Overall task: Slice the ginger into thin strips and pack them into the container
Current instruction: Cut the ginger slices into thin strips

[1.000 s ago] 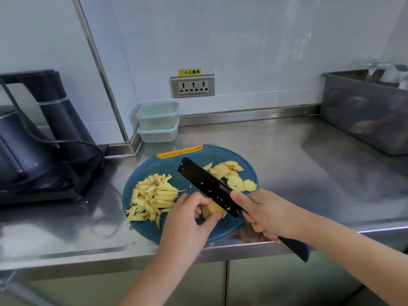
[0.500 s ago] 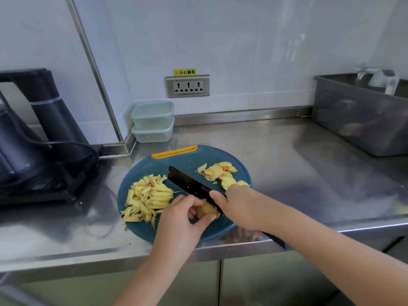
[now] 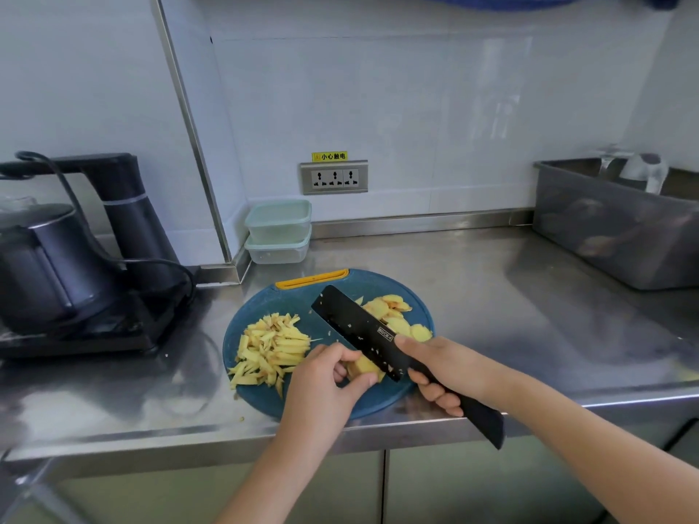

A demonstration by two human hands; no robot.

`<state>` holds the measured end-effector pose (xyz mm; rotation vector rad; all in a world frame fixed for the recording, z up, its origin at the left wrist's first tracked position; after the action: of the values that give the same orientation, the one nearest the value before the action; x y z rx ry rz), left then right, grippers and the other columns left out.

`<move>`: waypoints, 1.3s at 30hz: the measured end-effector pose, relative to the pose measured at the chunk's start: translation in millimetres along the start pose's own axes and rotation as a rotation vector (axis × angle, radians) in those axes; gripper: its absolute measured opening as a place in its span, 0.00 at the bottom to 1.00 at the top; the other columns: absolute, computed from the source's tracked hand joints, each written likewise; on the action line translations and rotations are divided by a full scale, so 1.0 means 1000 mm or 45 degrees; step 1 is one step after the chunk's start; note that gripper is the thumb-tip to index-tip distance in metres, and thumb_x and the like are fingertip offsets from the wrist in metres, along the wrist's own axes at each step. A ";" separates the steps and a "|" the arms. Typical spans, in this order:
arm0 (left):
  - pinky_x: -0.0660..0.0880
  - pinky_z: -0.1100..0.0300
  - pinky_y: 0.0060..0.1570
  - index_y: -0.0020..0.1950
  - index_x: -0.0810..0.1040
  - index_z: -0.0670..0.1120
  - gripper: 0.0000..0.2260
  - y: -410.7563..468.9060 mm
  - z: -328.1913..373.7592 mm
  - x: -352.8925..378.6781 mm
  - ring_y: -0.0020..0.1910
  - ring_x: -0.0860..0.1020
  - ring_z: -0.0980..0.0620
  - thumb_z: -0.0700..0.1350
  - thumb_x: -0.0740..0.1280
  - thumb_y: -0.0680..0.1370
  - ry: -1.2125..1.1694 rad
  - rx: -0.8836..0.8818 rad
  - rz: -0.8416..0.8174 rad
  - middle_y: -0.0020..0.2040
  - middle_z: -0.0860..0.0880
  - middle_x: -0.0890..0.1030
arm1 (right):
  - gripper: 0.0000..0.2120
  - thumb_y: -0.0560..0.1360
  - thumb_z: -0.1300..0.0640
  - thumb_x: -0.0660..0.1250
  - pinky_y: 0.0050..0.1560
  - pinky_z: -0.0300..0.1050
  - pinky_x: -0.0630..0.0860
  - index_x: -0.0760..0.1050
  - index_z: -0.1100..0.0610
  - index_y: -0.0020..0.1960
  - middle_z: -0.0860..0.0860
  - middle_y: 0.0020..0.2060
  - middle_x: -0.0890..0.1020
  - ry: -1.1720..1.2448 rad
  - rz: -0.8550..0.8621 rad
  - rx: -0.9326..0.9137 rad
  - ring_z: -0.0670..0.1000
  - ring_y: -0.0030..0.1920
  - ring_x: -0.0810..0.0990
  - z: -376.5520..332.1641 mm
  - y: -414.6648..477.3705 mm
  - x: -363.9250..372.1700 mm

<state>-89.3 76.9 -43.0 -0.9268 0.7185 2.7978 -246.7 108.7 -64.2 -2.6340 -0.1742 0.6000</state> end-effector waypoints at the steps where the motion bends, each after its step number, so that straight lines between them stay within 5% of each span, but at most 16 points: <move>1: 0.68 0.74 0.41 0.48 0.80 0.51 0.11 0.000 0.000 0.000 0.38 0.73 0.62 0.48 0.77 0.68 0.003 0.000 0.000 0.40 0.56 0.75 | 0.26 0.80 0.37 0.51 0.21 0.39 0.62 0.64 0.54 0.33 0.50 0.24 0.65 0.024 -0.009 0.001 0.48 0.22 0.60 0.001 0.000 0.000; 16: 0.69 0.77 0.41 0.50 0.82 0.51 0.14 -0.001 -0.005 0.001 0.39 0.74 0.65 0.50 0.77 0.67 0.068 0.032 0.057 0.40 0.61 0.75 | 0.24 0.81 0.40 0.50 0.22 0.40 0.63 0.63 0.56 0.34 0.50 0.23 0.63 -0.185 0.035 -0.038 0.48 0.21 0.60 -0.005 0.003 0.003; 22: 0.68 0.79 0.43 0.50 0.82 0.50 0.15 0.000 -0.006 0.001 0.38 0.74 0.67 0.52 0.77 0.66 0.084 0.027 0.048 0.38 0.64 0.73 | 0.24 0.80 0.39 0.51 0.22 0.38 0.66 0.68 0.57 0.38 0.51 0.26 0.68 -0.502 0.167 -0.024 0.47 0.21 0.65 -0.022 0.005 -0.002; 31: 0.69 0.78 0.43 0.46 0.83 0.50 0.14 0.003 -0.011 0.005 0.44 0.75 0.63 0.50 0.79 0.63 0.080 0.062 0.032 0.37 0.62 0.74 | 0.22 0.83 0.44 0.48 0.33 0.42 0.68 0.73 0.57 0.47 0.53 0.34 0.72 -0.660 0.254 -0.056 0.49 0.32 0.71 -0.025 0.006 0.003; 35: 0.71 0.74 0.43 0.45 0.83 0.49 0.13 0.003 -0.011 0.004 0.39 0.76 0.63 0.50 0.78 0.64 0.076 0.053 0.017 0.37 0.61 0.75 | 0.24 0.82 0.43 0.45 0.32 0.40 0.66 0.65 0.56 0.36 0.50 0.32 0.71 -0.799 0.294 -0.037 0.47 0.30 0.69 -0.031 0.005 0.011; 39: 0.72 0.71 0.39 0.44 0.83 0.49 0.11 0.003 -0.010 0.002 0.39 0.76 0.61 0.49 0.78 0.66 0.045 0.011 0.004 0.38 0.57 0.78 | 0.23 0.83 0.44 0.46 0.32 0.38 0.64 0.66 0.58 0.39 0.51 0.32 0.69 -0.815 0.345 -0.091 0.46 0.30 0.66 -0.043 0.008 0.019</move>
<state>-85.9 69.1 -49.9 -0.9772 0.7363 2.7854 -210.5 88.9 -40.6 -2.4558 -0.0237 1.5417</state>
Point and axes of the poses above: each hand's wrist, its own y-axis towards the middle knuckle, its own x-axis out of the palm, z = x × y, the point moved 8 cm from there along y, towards the middle knuckle
